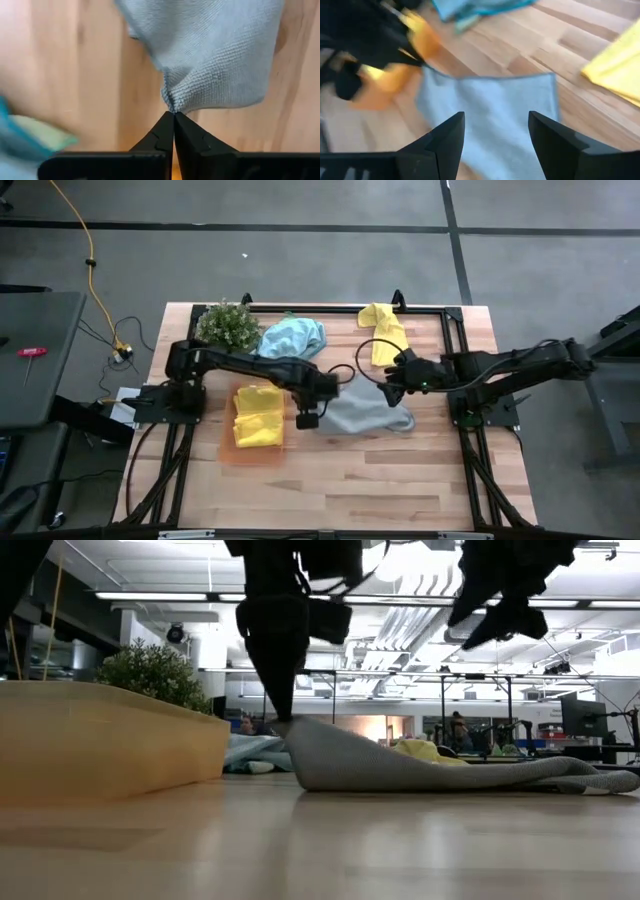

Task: Fold microfiber towels
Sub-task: Fold the gray microfiber towel

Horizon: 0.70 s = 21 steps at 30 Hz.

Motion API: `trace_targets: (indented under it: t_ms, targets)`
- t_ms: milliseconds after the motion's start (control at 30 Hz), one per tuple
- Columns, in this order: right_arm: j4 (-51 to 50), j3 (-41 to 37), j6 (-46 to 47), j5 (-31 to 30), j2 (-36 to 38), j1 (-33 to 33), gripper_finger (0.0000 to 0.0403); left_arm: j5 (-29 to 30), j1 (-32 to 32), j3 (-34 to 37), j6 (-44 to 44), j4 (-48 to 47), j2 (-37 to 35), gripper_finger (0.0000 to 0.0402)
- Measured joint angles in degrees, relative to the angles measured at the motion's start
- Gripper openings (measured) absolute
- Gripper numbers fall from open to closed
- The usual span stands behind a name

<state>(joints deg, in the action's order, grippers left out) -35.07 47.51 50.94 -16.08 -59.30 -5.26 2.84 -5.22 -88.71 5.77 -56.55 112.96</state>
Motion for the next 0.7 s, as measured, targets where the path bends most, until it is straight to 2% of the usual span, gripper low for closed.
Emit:
trace_targets:
  t_ms: [100,333,500,700]
  targets:
    - [-1.1,0.0,0.0,-0.1,-2.7,2.1,0.0211,0.5,-0.5,0.0,-3.3,-0.2,-1.3,0.0]
    - [0.6,0.0,-5.5,0.5,-13.7,12.2,0.0211,0.9,1.2,0.0,-2.6,-0.1,-2.5,0.0]
    - [7.0,0.0,-13.4,6.4,-23.2,18.5,0.0211,0.9,3.1,0.0,-0.7,0.2,-2.5,0.0]
    - [14.0,0.0,-15.2,10.5,-31.8,21.2,0.0211,0.9,3.7,0.0,2.4,0.4,-2.5,0.0]
